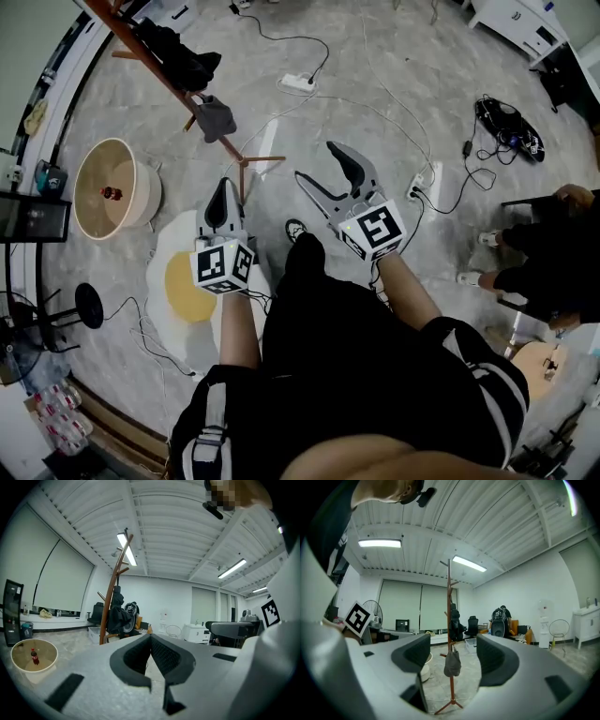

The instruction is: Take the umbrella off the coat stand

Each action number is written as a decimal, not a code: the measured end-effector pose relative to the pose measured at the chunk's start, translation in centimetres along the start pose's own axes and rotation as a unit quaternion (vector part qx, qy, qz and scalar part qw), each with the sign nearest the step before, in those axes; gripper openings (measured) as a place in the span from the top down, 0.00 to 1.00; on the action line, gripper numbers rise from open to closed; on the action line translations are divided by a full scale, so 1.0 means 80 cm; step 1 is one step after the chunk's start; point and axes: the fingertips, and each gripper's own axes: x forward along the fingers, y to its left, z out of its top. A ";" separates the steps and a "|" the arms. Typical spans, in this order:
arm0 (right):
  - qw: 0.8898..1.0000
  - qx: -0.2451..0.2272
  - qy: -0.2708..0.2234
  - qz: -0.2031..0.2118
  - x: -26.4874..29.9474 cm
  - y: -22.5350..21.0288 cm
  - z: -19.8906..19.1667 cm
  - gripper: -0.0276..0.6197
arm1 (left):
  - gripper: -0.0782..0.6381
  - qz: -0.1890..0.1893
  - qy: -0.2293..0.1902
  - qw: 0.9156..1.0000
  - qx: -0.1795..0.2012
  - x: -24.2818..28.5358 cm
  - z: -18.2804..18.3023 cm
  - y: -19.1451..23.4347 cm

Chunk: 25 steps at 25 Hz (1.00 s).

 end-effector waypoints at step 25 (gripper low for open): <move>0.989 0.028 -0.004 0.143 0.316 -0.083 0.043 0.46 | 0.89 0.121 -0.015 0.993 -0.006 0.182 0.058 0.180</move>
